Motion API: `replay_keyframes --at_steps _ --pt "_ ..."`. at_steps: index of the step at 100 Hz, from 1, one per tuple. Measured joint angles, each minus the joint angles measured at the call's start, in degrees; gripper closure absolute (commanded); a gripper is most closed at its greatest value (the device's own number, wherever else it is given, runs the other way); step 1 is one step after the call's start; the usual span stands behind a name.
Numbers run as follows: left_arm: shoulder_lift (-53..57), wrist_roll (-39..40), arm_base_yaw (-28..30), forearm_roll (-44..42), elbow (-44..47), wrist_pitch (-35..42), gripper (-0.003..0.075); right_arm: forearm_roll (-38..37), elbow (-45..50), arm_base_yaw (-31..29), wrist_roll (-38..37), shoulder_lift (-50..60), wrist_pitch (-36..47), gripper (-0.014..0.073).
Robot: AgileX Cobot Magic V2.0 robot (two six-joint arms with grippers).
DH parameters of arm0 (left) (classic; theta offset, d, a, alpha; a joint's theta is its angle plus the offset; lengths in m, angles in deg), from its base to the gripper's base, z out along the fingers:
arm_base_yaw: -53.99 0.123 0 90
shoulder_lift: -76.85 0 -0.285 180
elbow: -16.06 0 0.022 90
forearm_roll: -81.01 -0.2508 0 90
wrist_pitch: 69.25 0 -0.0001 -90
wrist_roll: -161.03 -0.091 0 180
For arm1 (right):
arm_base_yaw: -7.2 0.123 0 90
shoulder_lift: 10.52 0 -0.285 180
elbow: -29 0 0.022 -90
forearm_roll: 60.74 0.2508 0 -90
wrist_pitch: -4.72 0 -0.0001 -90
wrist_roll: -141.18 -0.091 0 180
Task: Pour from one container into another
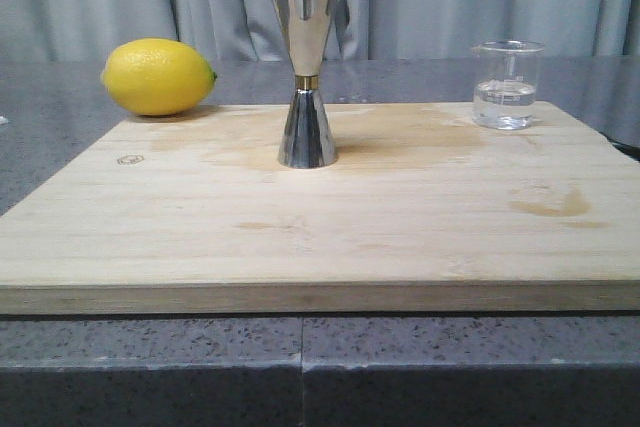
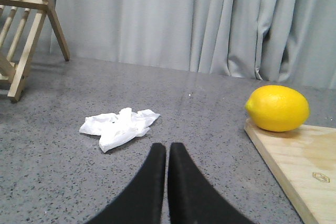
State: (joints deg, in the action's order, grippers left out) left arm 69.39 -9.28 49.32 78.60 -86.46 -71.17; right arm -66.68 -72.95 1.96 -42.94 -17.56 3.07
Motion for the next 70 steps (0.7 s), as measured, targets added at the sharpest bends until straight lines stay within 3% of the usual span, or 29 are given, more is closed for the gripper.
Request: replay_keyframes --at_steps 70 --pt "0.0 0.0 0.0 1.0 0.0 2.2 0.0739 1.6 0.0 0.0 0.0 0.0 2.4 0.0665"
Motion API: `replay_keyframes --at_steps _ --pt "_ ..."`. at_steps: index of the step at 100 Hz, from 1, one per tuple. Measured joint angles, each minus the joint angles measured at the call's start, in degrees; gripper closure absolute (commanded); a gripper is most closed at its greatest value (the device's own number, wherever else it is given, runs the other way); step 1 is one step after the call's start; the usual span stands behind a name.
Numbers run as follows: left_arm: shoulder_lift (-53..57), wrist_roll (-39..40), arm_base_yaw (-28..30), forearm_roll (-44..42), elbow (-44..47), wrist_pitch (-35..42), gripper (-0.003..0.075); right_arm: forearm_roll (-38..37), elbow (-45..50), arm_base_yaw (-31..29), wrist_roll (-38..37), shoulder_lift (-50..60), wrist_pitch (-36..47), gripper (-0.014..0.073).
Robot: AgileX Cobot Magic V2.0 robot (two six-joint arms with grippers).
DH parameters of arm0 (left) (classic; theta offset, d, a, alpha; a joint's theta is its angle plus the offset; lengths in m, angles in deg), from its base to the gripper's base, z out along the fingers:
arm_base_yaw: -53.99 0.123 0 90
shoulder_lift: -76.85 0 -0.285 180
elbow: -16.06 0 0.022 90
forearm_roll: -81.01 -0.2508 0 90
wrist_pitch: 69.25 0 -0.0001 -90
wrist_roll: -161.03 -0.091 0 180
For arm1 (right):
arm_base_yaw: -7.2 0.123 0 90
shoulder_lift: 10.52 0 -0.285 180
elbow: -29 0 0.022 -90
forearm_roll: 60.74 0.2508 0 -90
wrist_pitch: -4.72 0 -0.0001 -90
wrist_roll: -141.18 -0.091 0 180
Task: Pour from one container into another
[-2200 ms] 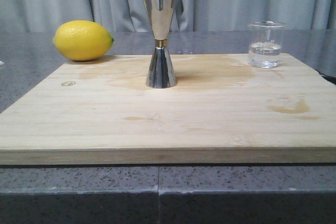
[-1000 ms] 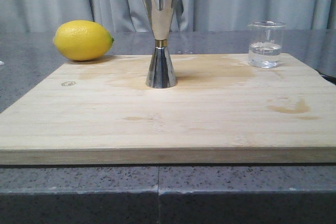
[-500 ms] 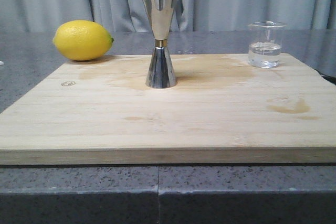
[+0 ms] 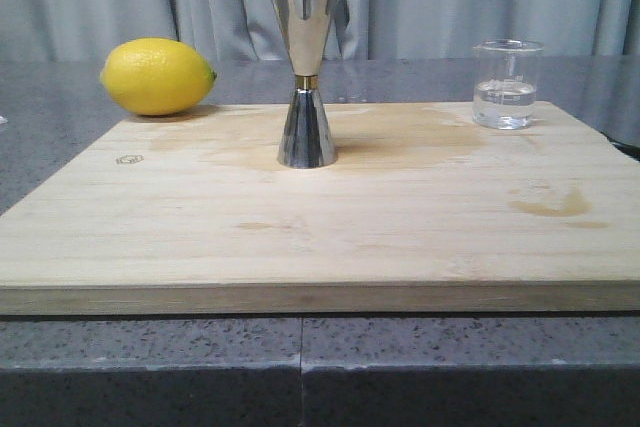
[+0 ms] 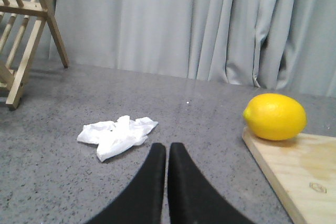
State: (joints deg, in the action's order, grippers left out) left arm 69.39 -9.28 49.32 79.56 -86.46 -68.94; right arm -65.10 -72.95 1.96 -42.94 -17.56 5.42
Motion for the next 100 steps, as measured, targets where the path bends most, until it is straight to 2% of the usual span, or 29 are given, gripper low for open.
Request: replay_keyframes --at_steps 22,34,45,58,79,100 --pt "0.0 0.0 0.0 5.2 0.0 1.1 0.0738 5.0 0.0 0.0 0.0 0.0 -0.2 0.0665" --pt "0.0 0.0 0.0 6.2 -0.9 -1.1 0.0738 5.7 -2.0 0.0 0.0 0.0 -3.7 0.0665" --pt "-1.5 0.0 0.0 6.5 -4.7 -3.4 0.0738 6.0 -6.0 0.0 0.0 -1.7 -6.5 0.0665" --pt "-8.8 0.0 -1.0 6.5 -12.7 -6.5 0.0738 6.0 -11.1 0.0 0.0 -7.1 -7.9 0.0665" --pt "-25.4 -3.1 -8.4 6.5 -26.9 -9.3 0.0738 6.0 -21.1 0.3 0.0 -19.4 -10.1 0.0665" --pt "-42.5 -12.2 -20.1 6.5 -40.3 -10.6 0.0738 6.0 -31.5 0.4 0.0 -32.0 -14.8 0.0665"
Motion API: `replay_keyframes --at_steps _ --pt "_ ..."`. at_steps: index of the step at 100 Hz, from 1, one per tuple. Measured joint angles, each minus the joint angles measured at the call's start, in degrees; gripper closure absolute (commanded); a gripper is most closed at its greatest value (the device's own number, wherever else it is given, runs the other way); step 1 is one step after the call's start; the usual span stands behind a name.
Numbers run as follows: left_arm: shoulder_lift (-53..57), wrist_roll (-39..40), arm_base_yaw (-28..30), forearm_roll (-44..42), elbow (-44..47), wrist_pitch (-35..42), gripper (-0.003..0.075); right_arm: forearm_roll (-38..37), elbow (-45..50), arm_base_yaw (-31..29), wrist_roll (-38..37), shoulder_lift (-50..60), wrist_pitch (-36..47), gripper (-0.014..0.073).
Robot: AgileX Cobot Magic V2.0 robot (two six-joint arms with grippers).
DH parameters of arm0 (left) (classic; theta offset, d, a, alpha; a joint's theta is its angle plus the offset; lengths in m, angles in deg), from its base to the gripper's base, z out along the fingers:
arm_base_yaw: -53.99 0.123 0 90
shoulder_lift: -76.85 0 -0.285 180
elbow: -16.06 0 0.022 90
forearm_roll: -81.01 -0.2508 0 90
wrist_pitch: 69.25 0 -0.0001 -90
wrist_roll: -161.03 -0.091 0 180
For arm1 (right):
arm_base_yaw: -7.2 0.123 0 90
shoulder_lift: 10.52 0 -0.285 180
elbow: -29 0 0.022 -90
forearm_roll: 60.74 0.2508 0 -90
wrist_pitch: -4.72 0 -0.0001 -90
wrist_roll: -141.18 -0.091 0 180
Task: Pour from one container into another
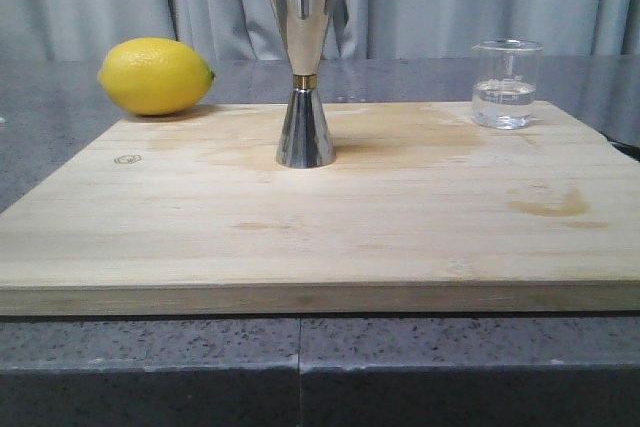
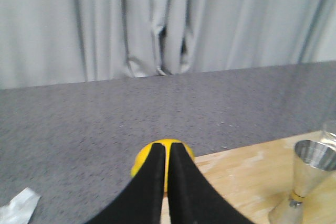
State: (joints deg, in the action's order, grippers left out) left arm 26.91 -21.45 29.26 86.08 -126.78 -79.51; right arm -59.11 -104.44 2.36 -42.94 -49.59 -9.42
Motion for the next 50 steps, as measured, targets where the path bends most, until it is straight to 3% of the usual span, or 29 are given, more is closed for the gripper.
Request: replay_keyframes --at_steps 10,24,50 --pt "-5.0 -2.9 -3.4 0.0 -5.2 -0.9 0.0737 0.1 -3.4 0.0 0.7 -4.1 -1.2 0.0665" --pt "-8.4 -4.0 -3.6 -0.3 -10.5 -3.6 0.0738 0.1 -8.3 0.0 4.6 -8.7 -5.0 0.0665" --pt "-8.5 -4.1 5.0 0.0 -12.7 -7.4 0.0737 0.1 -14.5 0.0 8.0 -13.4 -9.9 0.0665"
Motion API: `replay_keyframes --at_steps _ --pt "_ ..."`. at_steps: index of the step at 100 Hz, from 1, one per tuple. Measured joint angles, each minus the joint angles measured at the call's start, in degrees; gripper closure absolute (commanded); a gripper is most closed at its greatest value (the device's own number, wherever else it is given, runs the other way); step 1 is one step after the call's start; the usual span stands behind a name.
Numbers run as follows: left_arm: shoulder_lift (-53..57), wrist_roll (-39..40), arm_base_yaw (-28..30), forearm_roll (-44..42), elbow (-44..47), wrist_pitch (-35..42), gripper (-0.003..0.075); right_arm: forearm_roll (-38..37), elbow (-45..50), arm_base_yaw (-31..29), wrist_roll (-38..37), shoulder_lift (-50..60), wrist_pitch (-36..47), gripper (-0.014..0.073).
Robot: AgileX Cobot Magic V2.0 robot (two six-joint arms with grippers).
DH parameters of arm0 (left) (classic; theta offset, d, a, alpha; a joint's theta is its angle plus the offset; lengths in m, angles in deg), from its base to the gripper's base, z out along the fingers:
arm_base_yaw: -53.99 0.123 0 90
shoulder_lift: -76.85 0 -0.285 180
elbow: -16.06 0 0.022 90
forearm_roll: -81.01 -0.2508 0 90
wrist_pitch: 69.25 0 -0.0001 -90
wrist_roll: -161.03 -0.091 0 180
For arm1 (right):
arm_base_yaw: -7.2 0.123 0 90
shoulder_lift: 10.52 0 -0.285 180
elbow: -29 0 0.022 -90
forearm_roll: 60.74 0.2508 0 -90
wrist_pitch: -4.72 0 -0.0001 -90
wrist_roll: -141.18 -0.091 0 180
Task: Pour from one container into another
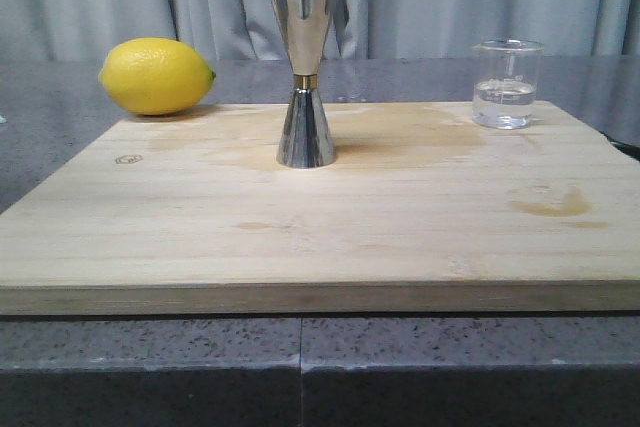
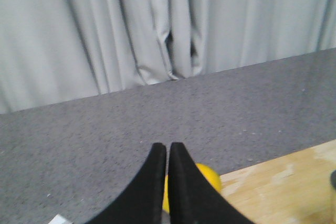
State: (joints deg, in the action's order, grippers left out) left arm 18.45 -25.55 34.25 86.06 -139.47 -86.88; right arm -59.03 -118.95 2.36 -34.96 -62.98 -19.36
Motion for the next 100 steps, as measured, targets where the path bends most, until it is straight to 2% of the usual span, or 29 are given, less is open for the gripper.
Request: replay_keyframes --at_steps 11,24,43,67,87,100 --pt "0.4 0.0 4.1 0.3 1.2 -0.1 0.0737 0.0 -0.2 0.0 0.2 -0.7 0.0 0.0665" --pt "0.5 -0.1 5.9 0.6 4.1 1.7 0.0737 0.0 -0.2 0.0 0.8 -2.2 -0.2 0.0665" --pt "-2.2 -1.5 5.9 0.3 6.8 7.1 0.0737 0.0 -0.2 0.0 1.0 -4.5 -0.5 0.0665" --pt "-5.8 -1.7 5.9 -1.5 10.6 19.2 0.0737 0.0 -0.2 0.0 1.5 -5.0 -0.9 0.0665" --pt "-8.3 -1.7 5.9 -2.1 16.6 23.3 0.0735 0.0 -0.2 0.0 1.7 -5.0 -1.4 0.0665" --pt "-9.0 -1.7 5.9 -2.7 22.0 29.2 0.0734 0.0 -0.2 0.0 1.8 -5.0 -1.5 0.0665"
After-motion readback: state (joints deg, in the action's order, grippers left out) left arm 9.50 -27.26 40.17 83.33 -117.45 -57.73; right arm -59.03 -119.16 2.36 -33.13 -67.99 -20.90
